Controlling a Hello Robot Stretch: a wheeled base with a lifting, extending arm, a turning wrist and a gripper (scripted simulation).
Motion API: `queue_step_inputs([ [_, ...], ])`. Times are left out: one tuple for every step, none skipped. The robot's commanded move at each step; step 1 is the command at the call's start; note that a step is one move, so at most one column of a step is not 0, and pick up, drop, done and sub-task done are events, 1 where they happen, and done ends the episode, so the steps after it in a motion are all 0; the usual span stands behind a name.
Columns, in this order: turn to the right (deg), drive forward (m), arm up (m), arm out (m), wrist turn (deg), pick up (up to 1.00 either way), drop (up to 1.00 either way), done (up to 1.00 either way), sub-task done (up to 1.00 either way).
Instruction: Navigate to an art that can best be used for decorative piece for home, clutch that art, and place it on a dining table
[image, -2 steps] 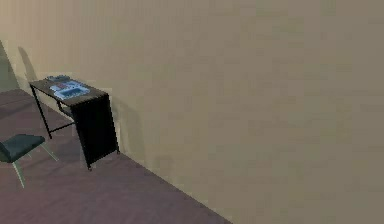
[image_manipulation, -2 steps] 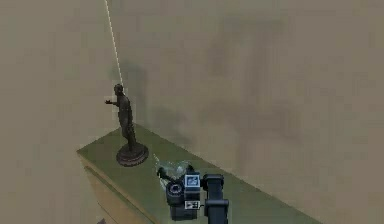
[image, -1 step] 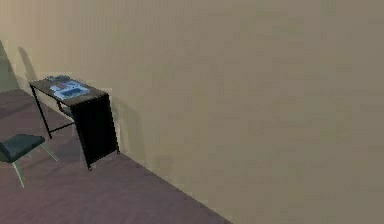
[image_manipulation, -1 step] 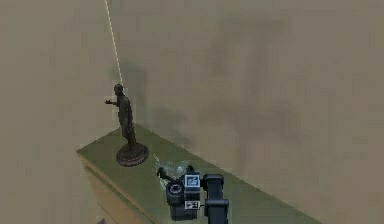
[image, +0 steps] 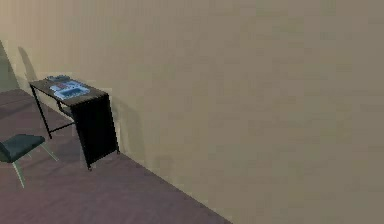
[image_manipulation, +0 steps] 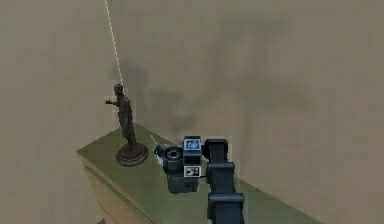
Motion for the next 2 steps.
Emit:
queue_step_inputs([
  [0.0,0.0,0.12,0.0,0.0,0.0,0.0,0.0,0.0],
  [0.0,0.0,0.0,0.0,-45.0,0.0,0.0,0.0,0.0],
])
